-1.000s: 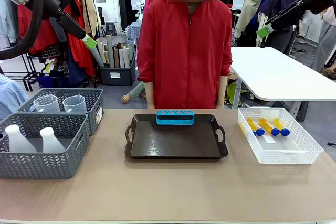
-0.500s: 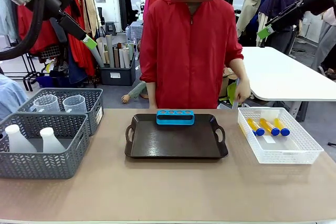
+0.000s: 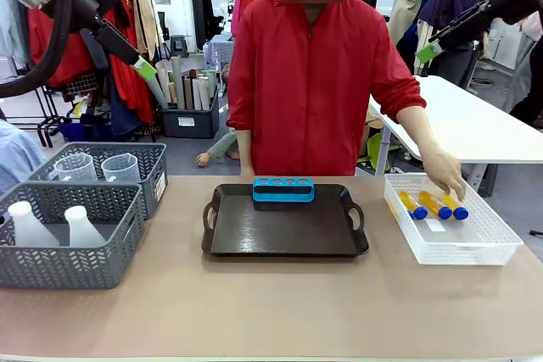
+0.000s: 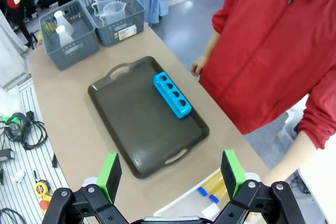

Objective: Prepare the laboratory tools.
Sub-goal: Pick up one Small flask and place it on the Handle tray.

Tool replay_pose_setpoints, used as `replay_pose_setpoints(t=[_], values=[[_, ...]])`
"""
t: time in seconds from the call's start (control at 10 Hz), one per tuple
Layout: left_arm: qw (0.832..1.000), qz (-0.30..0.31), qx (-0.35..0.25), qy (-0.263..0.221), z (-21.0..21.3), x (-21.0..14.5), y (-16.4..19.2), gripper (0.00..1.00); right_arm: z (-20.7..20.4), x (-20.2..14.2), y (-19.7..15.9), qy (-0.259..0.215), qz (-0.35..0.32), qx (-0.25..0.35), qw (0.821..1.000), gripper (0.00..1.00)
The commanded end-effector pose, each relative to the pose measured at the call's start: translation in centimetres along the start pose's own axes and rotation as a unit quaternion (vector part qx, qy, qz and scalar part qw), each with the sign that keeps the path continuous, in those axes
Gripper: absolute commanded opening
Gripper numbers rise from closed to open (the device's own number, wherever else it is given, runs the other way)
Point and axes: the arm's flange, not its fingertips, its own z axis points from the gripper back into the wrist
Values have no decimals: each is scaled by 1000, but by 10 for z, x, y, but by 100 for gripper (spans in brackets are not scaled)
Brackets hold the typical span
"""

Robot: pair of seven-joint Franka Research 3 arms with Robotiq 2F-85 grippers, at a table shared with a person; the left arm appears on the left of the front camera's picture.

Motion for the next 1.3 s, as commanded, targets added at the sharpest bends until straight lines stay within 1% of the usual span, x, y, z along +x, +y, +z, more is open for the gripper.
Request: replay_pose_setpoints(t=[0.0,0.9,1.0,1.2], values=[[1000,3,-1,-3,2,0,0,100,1,1,1,-3,2,-1,1000,100],[1000,0,0,0,0,0,0,100,1,1,1,-3,2,-1,1000,100],[996,39,16,79,3,-3,-3,100,1,1,1,-3,2,-1,1000,100],[982,83,58,157,-3,-18,-6,100,1,1,1,-3,2,-1,1000,100]])
